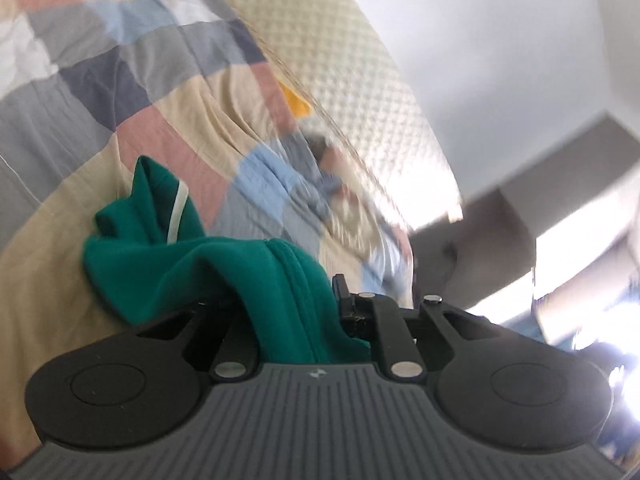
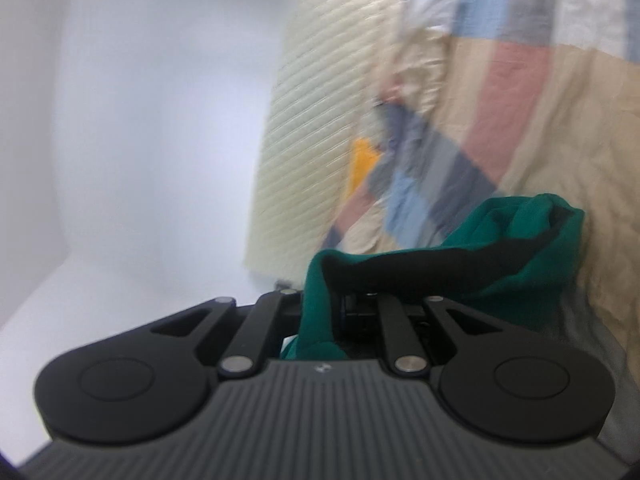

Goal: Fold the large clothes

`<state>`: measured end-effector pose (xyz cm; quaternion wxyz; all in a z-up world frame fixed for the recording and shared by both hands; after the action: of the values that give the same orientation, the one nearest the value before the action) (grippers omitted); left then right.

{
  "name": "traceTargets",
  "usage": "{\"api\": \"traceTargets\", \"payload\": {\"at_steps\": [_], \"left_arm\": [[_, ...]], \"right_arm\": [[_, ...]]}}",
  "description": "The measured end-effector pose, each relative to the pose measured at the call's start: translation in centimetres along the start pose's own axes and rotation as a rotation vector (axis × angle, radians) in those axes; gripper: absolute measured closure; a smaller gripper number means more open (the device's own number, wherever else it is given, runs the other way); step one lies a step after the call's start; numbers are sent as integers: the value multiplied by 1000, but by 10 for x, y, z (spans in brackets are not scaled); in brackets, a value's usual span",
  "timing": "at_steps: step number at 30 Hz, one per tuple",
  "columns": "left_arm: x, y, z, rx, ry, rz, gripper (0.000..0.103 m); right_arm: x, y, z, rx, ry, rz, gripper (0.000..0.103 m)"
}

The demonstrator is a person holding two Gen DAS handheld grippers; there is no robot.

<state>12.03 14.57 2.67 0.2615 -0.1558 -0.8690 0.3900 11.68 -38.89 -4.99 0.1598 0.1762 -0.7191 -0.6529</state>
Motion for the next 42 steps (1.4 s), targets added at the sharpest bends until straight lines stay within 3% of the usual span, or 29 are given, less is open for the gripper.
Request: {"api": "traceTargets", "payload": {"at_steps": [4, 8, 11, 18, 26, 32, 36, 37, 40, 41, 42], "left_arm": [[-51, 27, -13, 114, -63, -49, 87], [-88, 62, -18, 302, -128, -44, 87], [-114, 79, -26, 275, -142, -123, 87], [-188, 127, -29, 220, -112, -163, 86], [-246, 160, -31, 100, -69, -249, 85], [-254, 150, -24, -18, -96, -284, 85], [-244, 144, -21, -12, -105, -282, 84], [-239, 142, -21, -3, -102, -270, 77], [-221, 133, -22, 41, -122, -172, 30], [-212, 127, -22, 45, -143, -162, 23], [-203, 121, -22, 41, -160, -164, 22]], "right_arm": [[-43, -17, -16, -59, -68, 89, 89], [-83, -41, -27, -72, -98, 185, 89], [-103, -61, -26, -41, -87, 233, 88], [-142, -111, -36, -68, -83, 291, 86], [-191, -142, -37, 32, -84, 392, 85], [-192, -144, -43, 12, -85, 385, 85], [-185, -141, -41, 4, -79, 369, 83], [-184, -139, -39, 12, -73, 367, 82], [-175, -124, -34, 64, -49, 359, 63], [-171, -118, -31, 83, -44, 355, 48], [-166, -110, -27, 107, -36, 347, 32]]}}
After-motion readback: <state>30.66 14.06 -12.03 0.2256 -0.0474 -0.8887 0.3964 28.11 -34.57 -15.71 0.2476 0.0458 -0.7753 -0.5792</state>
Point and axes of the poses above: each gripper's, at about its wrist camera, not at the fingertips, and x roughly against the way its jaws point, y to its left, z to its underside, the point moved 4 cm from there along -x, roughly the way its jaws point, and after that the axes turned 6 degrees about -x, right-handed, at the moved point
